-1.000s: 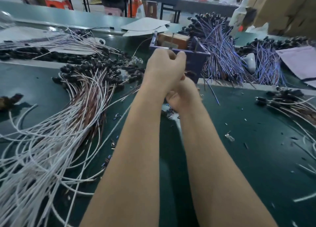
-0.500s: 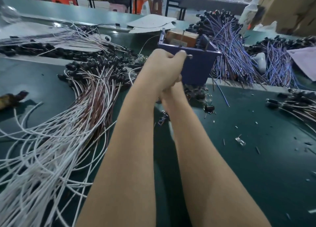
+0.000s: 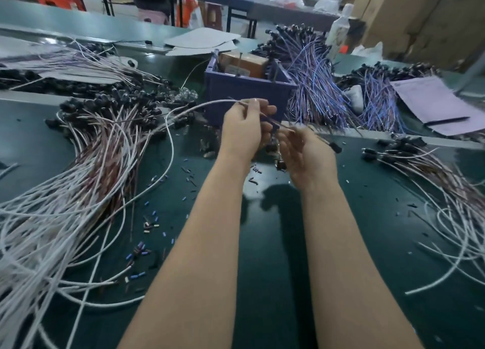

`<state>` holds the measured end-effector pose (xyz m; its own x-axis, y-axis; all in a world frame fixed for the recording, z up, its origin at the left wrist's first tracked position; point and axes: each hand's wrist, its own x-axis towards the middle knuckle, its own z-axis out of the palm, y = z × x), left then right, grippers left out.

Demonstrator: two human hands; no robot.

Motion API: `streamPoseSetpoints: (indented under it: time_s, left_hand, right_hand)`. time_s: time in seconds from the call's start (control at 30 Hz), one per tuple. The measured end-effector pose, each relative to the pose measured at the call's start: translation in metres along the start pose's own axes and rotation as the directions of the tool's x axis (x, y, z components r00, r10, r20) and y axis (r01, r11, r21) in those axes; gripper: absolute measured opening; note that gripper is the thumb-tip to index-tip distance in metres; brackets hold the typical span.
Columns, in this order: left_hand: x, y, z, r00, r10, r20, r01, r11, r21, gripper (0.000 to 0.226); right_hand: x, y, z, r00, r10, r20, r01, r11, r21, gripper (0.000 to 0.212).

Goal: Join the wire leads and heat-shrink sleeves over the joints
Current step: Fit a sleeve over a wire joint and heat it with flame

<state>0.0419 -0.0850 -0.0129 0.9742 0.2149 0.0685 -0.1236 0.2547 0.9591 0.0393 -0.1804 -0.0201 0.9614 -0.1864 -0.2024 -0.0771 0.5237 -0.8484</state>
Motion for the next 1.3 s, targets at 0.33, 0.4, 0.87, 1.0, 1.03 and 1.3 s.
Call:
streamPoseSetpoints:
  time_s: [0.33,0.4,0.87,1.0,1.03,1.3]
  left_hand:
    - [0.014,-0.038,-0.012,0.986,0.163,-0.031,-0.141,0.920,0.365,0.026]
    - [0.014,-0.044,-0.015,0.988,0.142,-0.062,-0.105,0.908,0.406,0.026]
    - [0.008,-0.047,-0.021,0.956,0.286,-0.061,-0.166,0.703,0.691,0.042]
    - [0.019,-0.040,-0.044,0.885,0.438,-0.160,-0.164,0.614,0.772,0.039]
    - [0.022,-0.038,-0.048,0.870,0.461,-0.177,-0.161,0.603,0.781,0.037]
    - [0.022,-0.022,-0.010,0.918,0.350,-0.187,-0.253,0.880,0.403,0.034]
  right_hand:
    - [0.003,-0.024,0.014,0.913,-0.259,0.314,0.407,0.617,-0.673,0.023]
    - [0.009,-0.009,0.027,0.907,-0.292,0.304,0.419,0.547,-0.725,0.014]
    - [0.021,0.000,0.031,0.898,-0.278,0.342,0.441,0.560,-0.702,0.013]
    - [0.010,-0.012,0.035,0.852,-0.386,0.354,0.516,0.738,-0.435,0.013]
    - [0.010,-0.015,0.036,0.842,-0.400,0.362,0.524,0.763,-0.379,0.014]
    - [0.018,0.023,0.029,0.905,-0.148,0.399,0.351,0.788,-0.505,0.008]
